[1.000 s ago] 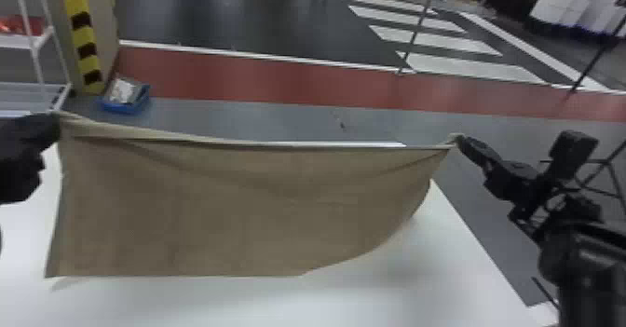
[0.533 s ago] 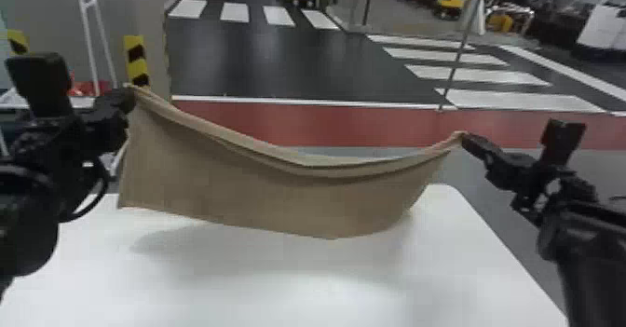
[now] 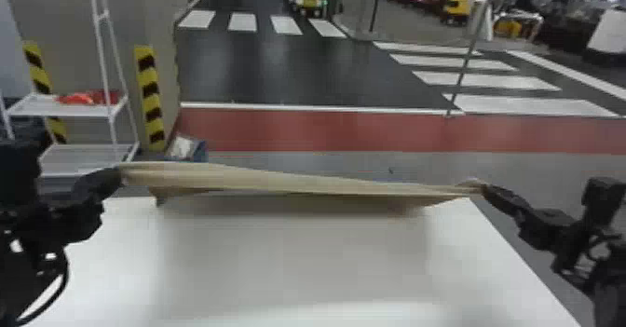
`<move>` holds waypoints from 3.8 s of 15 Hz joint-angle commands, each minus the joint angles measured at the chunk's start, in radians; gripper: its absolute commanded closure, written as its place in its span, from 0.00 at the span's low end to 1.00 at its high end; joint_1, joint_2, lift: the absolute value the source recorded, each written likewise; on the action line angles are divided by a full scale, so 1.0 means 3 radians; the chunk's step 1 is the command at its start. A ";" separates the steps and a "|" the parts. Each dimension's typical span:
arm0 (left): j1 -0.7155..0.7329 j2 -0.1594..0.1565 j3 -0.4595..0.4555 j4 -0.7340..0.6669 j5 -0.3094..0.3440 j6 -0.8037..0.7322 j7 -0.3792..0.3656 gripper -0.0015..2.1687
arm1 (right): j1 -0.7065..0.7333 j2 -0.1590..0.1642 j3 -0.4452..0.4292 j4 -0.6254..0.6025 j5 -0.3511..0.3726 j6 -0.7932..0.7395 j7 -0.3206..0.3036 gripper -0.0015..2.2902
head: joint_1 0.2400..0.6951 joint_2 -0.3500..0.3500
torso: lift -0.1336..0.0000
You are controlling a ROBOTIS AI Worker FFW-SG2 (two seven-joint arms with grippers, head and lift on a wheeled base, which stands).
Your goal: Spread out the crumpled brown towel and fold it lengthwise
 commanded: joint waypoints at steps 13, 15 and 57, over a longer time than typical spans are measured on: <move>0.2024 -0.0178 0.0467 -0.1862 -0.0624 0.1268 -0.0040 0.65 | 0.1603 0.0239 -0.0903 -0.1310 -0.0322 0.0832 0.0552 0.67 | 1.00 0.10 | 0.07; 0.2162 -0.0198 0.0559 -0.2041 -0.0624 0.1554 -0.0056 0.65 | 0.1690 0.0341 -0.1041 -0.1382 -0.0317 0.0832 0.0634 0.67 | 1.00 0.07 | 0.07; -0.0068 -0.0372 -0.0464 0.0004 -0.1100 0.1237 0.0650 0.65 | -0.0825 0.0127 0.0048 0.0945 0.0783 0.0760 0.0005 0.64 | 1.00 0.21 | 0.07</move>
